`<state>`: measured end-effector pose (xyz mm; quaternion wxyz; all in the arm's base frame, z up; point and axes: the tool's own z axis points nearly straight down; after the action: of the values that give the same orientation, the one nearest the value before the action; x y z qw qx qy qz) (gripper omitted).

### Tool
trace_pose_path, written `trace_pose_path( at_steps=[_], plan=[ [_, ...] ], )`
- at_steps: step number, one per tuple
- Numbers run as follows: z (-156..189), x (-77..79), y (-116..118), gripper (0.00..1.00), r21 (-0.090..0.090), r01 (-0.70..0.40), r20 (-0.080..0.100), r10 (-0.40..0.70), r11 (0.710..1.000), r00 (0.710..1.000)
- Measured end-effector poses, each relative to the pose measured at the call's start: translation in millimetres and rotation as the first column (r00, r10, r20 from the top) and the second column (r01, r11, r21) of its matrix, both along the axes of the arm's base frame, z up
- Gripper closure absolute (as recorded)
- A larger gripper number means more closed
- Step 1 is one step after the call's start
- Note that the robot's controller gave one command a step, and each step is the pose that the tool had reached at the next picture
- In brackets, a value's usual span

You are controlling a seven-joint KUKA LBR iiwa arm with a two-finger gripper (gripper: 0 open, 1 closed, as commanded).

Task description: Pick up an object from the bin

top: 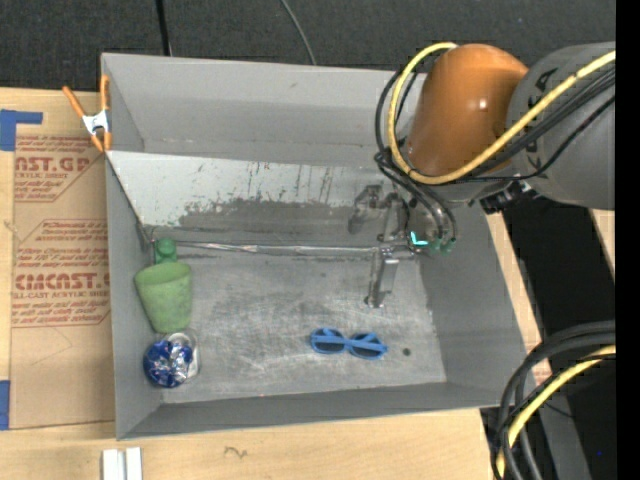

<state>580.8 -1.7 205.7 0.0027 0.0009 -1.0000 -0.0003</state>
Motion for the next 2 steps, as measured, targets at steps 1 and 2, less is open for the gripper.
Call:
trace_pose_path(
  at_steps=[1,2],
  plan=[
    [-137.2,-61.6,-8.1,0.0,-0.001,-0.181,0.012,0.181,0.984,0.983],
    [-134.0,-59.6,-7.7,1.0,-0.001,-0.18,0.014,0.18,0.984,0.984]
  ],
)
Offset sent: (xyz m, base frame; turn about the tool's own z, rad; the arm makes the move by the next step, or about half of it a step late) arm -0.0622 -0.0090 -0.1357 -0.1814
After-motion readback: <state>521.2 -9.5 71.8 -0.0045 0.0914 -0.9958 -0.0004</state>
